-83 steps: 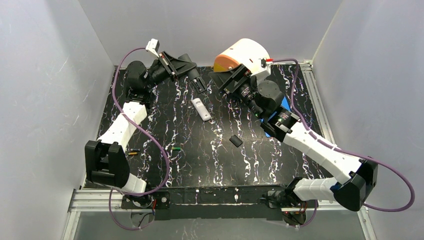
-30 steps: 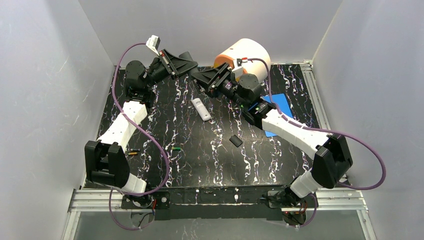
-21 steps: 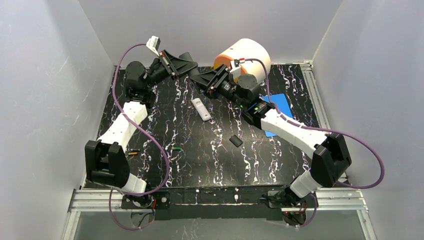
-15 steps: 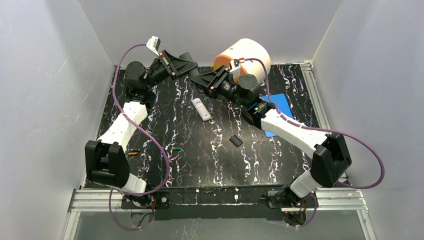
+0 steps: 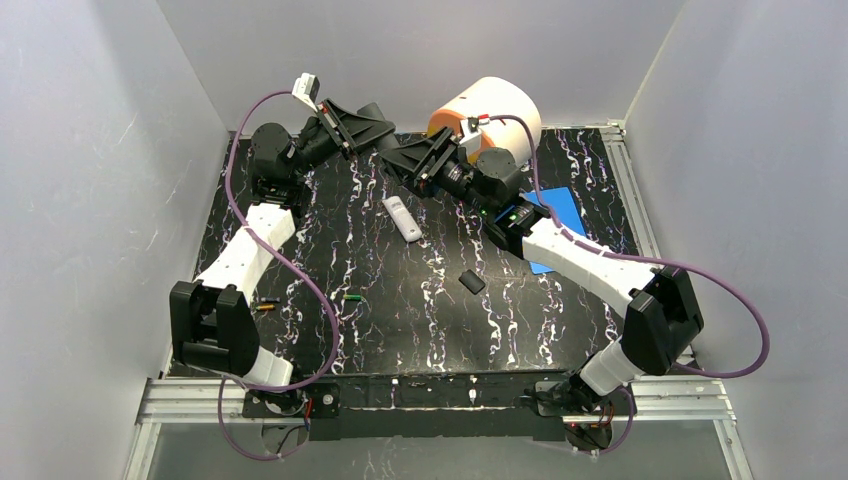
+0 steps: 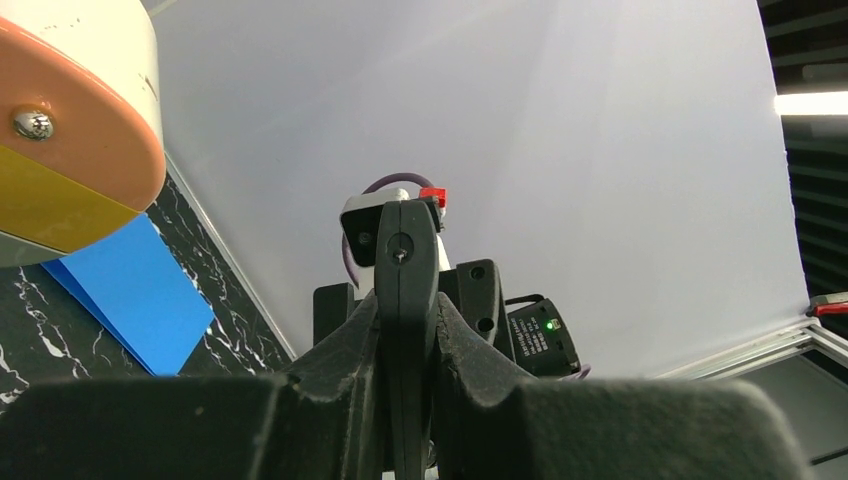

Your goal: Load the batteries into the remote control

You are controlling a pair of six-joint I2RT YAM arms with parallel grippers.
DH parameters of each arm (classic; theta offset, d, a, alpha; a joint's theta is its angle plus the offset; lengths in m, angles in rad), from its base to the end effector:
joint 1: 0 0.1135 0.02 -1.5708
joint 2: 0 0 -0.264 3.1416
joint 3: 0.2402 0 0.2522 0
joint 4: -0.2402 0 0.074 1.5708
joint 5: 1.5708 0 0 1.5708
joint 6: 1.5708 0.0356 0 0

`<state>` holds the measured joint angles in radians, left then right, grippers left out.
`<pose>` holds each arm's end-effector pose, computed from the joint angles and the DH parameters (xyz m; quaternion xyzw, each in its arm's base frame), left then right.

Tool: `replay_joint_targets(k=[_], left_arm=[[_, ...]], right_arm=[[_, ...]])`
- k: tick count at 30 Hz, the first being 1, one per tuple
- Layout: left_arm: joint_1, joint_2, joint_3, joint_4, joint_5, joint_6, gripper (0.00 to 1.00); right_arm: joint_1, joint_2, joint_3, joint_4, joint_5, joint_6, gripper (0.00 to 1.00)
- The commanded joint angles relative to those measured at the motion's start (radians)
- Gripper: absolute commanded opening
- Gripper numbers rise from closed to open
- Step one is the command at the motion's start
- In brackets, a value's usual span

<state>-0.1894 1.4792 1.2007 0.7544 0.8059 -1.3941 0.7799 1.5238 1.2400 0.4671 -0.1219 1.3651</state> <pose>0.3247 -0.0884 0.4119 0.0046 0.5843 -0.7023 0.4066 0.2579 0.2612 0.3861 0.1393 0.6246 0.6927 0.3326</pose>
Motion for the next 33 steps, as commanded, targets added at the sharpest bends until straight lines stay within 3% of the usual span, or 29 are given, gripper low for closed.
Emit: replay_joint_targets(k=[1, 6, 11, 25, 33], left_arm=[[-0.004, -0.054, -0.006, 0.035, -0.002, 0.016, 0.0], [-0.004, -0.06, -0.015, 0.035, -0.007, 0.03, 0.0], [-0.004, -0.057, -0.01, 0.035, -0.019, 0.033, 0.0], [-0.004, -0.043, 0.011, 0.035, -0.029, 0.016, 0.0], [-0.004, -0.04, 0.014, 0.035, -0.029, 0.013, 0.0]], right_arm=[[-0.006, -0.041, 0.025, 0.015, 0.014, -0.034, 0.69], [-0.018, -0.068, 0.008, 0.011, 0.015, -0.057, 0.8], [-0.044, -0.118, -0.025, 0.003, 0.016, -0.104, 0.81], [-0.077, -0.181, 0.028, -0.249, -0.063, -0.485, 0.57], [-0.076, -0.15, 0.097, -0.334, -0.086, -0.6, 0.45]])
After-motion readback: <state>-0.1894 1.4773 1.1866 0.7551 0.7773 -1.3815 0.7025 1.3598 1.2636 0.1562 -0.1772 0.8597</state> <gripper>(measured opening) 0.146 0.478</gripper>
